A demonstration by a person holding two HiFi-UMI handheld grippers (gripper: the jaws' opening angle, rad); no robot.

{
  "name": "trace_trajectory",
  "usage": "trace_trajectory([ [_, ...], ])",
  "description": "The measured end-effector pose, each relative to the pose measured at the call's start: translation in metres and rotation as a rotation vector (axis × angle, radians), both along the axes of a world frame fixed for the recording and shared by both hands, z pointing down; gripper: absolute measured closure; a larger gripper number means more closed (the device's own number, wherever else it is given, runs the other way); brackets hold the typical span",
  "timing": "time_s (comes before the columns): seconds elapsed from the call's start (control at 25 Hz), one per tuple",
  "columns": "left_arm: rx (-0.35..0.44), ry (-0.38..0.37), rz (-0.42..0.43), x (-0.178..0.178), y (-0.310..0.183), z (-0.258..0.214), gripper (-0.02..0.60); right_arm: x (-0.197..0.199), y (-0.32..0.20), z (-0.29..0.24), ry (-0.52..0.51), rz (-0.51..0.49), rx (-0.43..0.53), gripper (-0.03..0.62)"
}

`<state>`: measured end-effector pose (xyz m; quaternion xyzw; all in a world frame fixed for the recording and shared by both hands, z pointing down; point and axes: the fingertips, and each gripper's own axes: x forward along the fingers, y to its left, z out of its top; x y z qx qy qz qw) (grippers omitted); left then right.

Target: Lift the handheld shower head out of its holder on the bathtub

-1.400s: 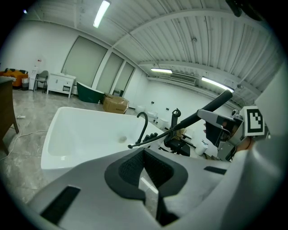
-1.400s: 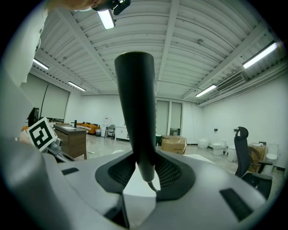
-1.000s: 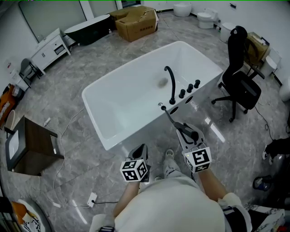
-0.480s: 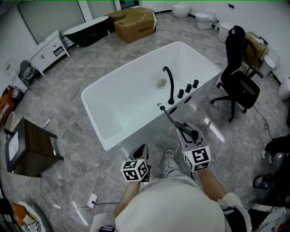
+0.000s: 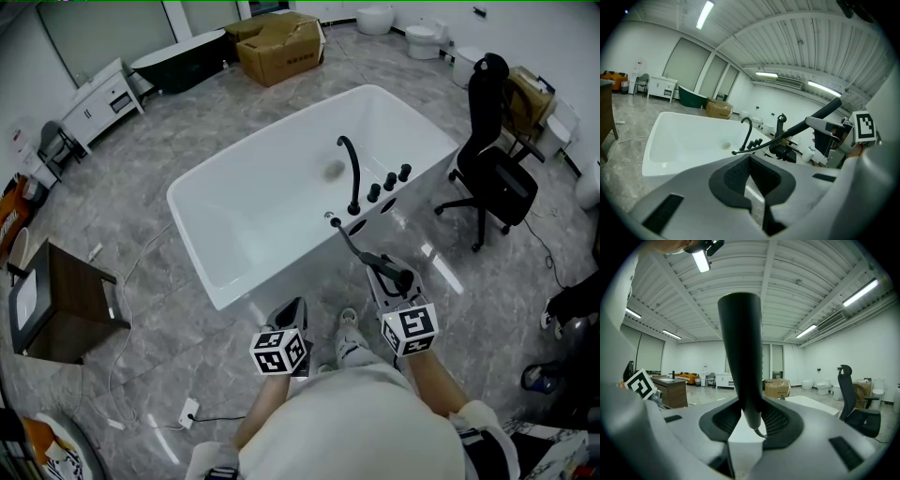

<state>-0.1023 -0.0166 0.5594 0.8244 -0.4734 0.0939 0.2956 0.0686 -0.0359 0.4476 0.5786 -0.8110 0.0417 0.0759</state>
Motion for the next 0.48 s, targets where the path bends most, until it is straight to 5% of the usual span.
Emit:
trace_trajectory([
  [0.48, -0.002, 0.005, -0.008, -0.0052, -0.0015, -0.0015, 0.561, -0.0060, -0.0020, -0.0047, -0.006, -0.005, 0.010, 0.450],
])
